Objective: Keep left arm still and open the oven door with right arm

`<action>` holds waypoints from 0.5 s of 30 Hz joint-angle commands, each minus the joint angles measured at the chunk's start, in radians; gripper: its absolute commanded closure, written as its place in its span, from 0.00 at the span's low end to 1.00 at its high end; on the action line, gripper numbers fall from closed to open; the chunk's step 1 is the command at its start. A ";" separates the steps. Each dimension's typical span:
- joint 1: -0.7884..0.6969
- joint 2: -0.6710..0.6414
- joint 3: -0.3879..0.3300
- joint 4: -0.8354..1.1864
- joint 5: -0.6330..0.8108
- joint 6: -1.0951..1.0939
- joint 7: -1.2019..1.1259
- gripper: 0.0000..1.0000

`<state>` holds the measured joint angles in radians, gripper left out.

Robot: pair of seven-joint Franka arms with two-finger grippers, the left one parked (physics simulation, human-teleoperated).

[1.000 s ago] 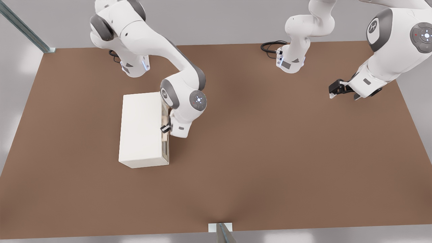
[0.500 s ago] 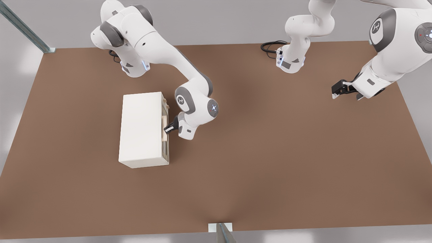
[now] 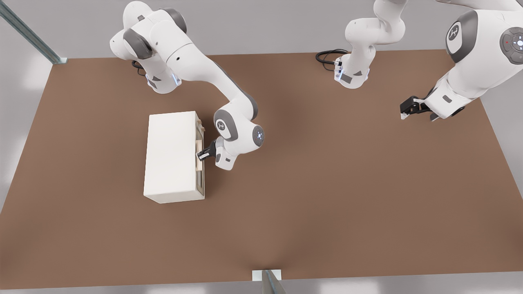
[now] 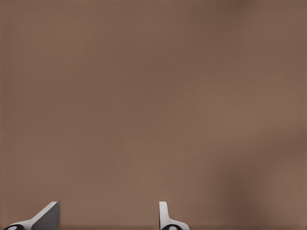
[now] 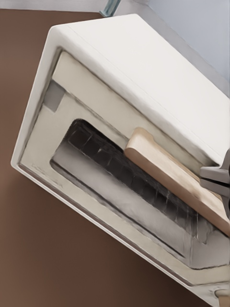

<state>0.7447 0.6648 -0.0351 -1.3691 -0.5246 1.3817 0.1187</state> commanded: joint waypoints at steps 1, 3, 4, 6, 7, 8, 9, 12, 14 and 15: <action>-0.001 -0.001 0.000 0.001 0.003 -0.003 0.030 0.79; 0.002 0.001 0.000 -0.001 0.005 -0.003 0.030 0.79; 0.002 0.001 0.000 0.001 0.005 -0.003 0.030 0.79; 0.001 0.001 0.000 -0.001 0.003 -0.003 0.030 0.79; 0.001 0.001 0.000 -0.001 0.003 -0.003 0.030 0.79; 0.001 0.005 0.000 0.001 0.003 -0.003 0.030 0.79; 0.001 0.007 0.000 0.001 0.003 -0.003 0.032 0.79; 0.002 0.012 0.000 0.002 0.003 0.000 0.032 0.79; -0.001 0.010 0.000 0.007 0.003 0.000 0.030 0.79; -0.002 0.010 0.000 0.016 0.003 -0.001 0.029 0.79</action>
<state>0.7442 0.6759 -0.0351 -1.3572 -0.5218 1.3807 0.1358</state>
